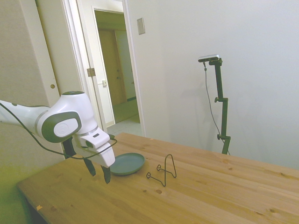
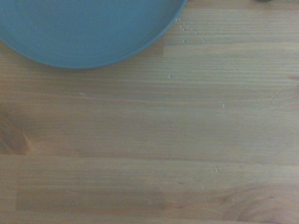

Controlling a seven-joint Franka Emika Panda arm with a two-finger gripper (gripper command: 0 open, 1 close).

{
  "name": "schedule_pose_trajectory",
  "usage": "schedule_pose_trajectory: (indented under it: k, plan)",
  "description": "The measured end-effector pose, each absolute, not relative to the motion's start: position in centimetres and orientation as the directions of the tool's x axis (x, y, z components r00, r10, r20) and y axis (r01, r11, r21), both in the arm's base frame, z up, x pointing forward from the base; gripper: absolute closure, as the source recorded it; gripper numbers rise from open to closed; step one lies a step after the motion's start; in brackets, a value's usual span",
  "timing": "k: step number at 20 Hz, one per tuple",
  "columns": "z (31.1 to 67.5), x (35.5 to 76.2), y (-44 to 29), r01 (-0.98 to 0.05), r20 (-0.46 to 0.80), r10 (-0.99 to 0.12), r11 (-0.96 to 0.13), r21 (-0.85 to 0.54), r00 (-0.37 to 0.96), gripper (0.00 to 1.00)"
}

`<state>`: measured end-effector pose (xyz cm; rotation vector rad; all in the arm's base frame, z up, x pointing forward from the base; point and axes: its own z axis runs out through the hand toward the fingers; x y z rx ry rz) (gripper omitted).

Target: Load the plate

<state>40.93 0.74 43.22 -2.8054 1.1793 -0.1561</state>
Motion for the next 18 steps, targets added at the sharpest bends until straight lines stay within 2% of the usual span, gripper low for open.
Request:
schedule_pose_trajectory:
  k: [7,18]
  plan:
    - [43.9,43.4,0.6,-0.689,0.055,-0.701,-0.711,-0.14,0.711,0.0]
    - [45.8,53.5,-0.8,-0.634,0.001,-0.649,-0.744,-0.211,0.761,0.0]
